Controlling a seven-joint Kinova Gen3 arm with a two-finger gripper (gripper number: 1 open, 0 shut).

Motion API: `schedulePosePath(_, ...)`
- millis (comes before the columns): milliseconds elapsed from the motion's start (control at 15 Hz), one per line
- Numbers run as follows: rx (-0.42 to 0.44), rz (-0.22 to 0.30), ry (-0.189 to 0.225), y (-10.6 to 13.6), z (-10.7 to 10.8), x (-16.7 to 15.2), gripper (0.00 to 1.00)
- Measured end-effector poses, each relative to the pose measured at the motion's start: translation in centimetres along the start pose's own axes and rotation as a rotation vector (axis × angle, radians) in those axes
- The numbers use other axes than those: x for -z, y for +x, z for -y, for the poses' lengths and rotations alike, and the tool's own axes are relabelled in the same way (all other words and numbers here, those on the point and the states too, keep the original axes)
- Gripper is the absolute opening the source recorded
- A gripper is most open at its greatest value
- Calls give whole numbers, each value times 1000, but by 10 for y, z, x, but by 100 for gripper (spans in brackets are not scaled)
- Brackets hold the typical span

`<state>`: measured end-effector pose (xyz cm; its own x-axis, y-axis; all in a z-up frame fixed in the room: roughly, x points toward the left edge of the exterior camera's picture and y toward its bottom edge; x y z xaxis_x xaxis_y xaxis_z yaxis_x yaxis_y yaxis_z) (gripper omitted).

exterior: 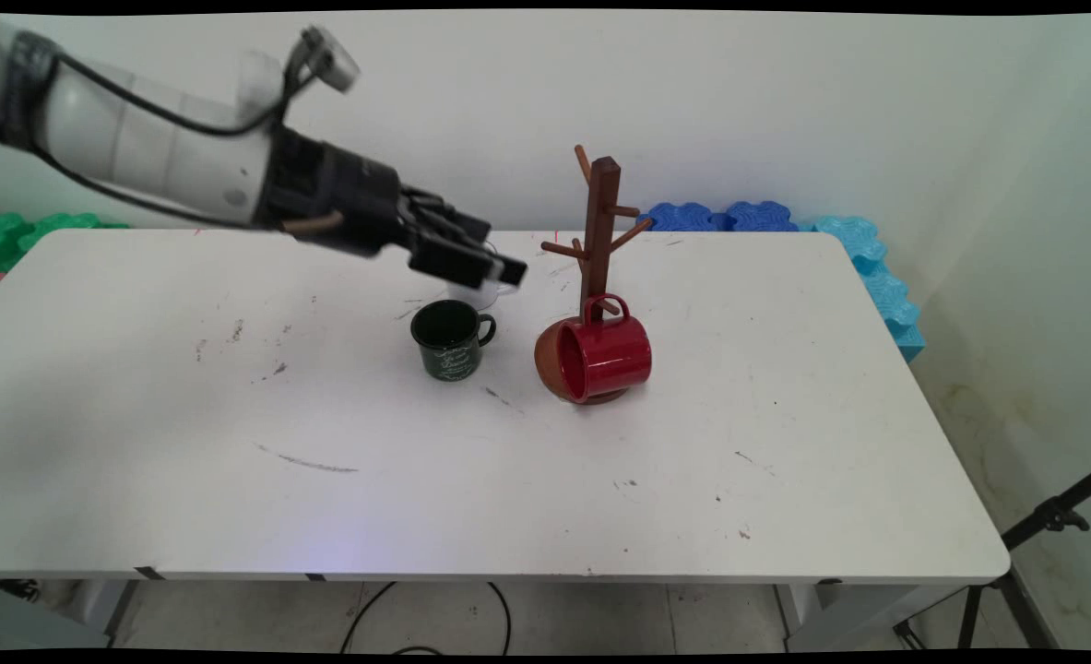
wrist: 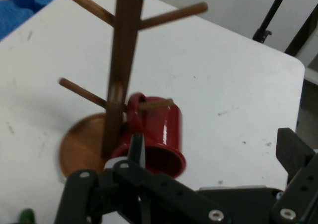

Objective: Pick up the red mug from the rack

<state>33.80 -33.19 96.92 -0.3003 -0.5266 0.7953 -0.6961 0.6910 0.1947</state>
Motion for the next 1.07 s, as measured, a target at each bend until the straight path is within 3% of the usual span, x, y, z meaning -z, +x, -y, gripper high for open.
schedulePosePath(467,22,34,8,-33,-31,-40,100)
schedulePosePath(1067,75,-16,44,-64,-53,-68,100)
